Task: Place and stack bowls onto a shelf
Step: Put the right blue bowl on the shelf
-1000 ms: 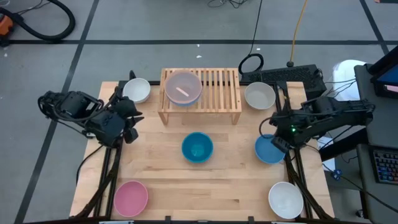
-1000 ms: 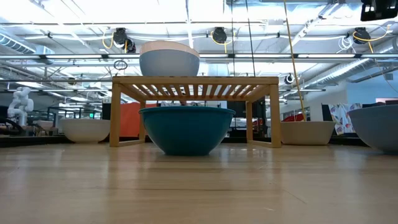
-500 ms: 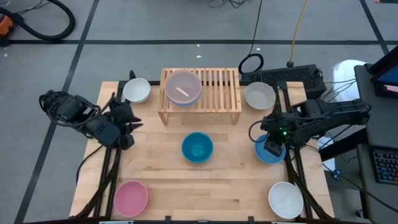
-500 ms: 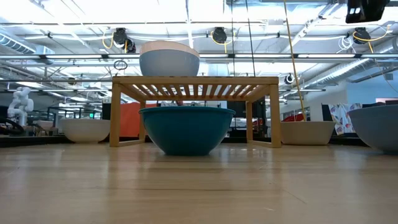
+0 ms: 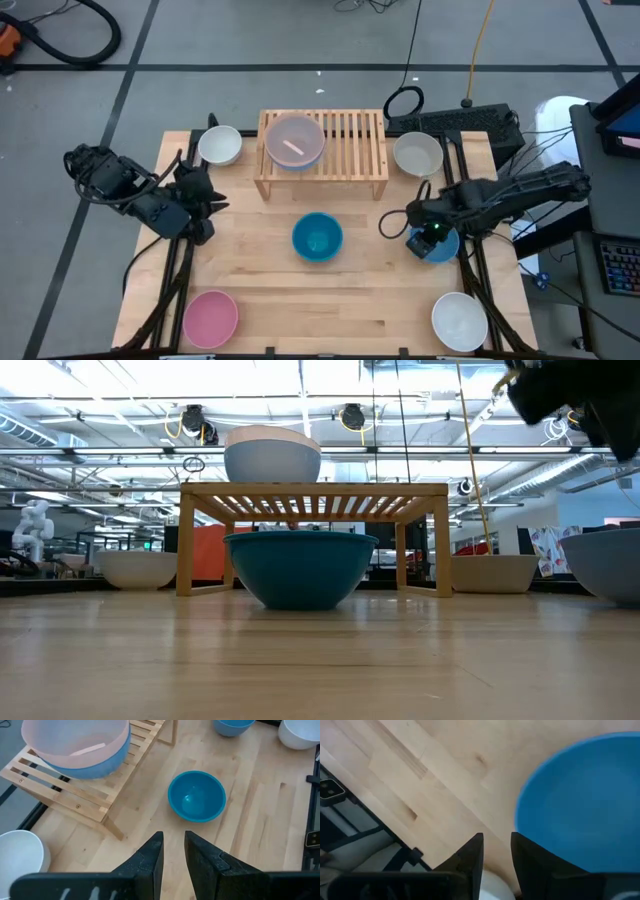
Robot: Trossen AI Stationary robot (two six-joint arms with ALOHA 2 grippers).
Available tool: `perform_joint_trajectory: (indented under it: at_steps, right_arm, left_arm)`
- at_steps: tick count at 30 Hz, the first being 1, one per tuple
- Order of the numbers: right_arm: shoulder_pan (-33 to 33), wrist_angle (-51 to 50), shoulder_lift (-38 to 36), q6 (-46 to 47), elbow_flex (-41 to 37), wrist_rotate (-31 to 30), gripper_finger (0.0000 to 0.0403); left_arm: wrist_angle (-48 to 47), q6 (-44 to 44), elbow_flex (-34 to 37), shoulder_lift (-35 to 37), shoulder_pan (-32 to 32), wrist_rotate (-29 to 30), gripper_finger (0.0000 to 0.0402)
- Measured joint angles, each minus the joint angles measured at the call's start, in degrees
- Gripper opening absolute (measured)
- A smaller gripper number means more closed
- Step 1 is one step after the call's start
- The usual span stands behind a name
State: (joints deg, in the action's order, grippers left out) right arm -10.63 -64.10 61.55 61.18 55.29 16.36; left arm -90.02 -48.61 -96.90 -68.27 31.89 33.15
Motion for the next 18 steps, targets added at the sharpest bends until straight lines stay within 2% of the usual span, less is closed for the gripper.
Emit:
perform_joint_trajectory:
  at_steps: [4, 8, 18]
  right_arm:
    - [0.00, 8.34, 0.01, -0.08, -6.67, 0.45, 0.0090]
    - [0.00, 10.03, 0.01, -0.08, -11.22, 0.49, 0.0090]
    - [0.00, 12.35, -0.01, -0.28, -13.64, 0.44, 0.0090]
  left_arm:
    - [0.00, -0.62, 0.00, 0.00, 0.12, 0.00, 0.0083]
    - [0.00, -0.64, 0.00, 0.00, 0.12, 0.00, 0.0083]
    - [0.00, -0.90, 0.00, 0.00, 0.11, 0.00, 0.0083]
